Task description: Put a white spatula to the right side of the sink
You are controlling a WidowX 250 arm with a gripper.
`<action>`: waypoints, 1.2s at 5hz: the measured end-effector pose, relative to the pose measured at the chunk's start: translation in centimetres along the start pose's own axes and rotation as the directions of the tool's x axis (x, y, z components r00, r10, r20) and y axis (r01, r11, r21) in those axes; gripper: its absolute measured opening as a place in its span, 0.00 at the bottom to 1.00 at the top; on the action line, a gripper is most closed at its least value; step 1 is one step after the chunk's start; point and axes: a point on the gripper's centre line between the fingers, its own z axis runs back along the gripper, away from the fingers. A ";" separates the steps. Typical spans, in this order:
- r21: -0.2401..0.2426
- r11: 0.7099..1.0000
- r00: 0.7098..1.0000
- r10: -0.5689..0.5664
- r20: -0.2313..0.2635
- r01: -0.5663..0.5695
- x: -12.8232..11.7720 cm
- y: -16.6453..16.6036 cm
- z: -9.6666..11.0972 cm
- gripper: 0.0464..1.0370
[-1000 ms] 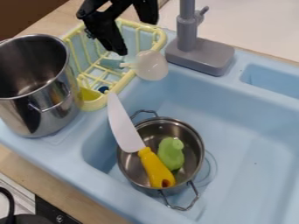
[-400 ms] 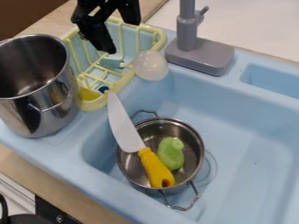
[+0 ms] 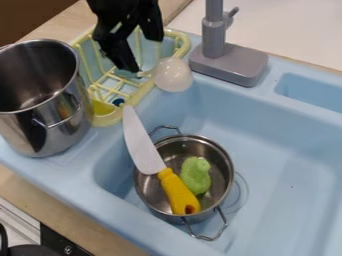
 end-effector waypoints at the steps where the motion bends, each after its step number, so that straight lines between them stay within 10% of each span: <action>1: 0.009 1.000 1.000 0.008 -0.003 -0.008 0.3 0.1 -0.9 0.96; 6: 0.061 0.998 0.999 0.033 -0.020 -0.032 0.0 0.7 -3.6 0.92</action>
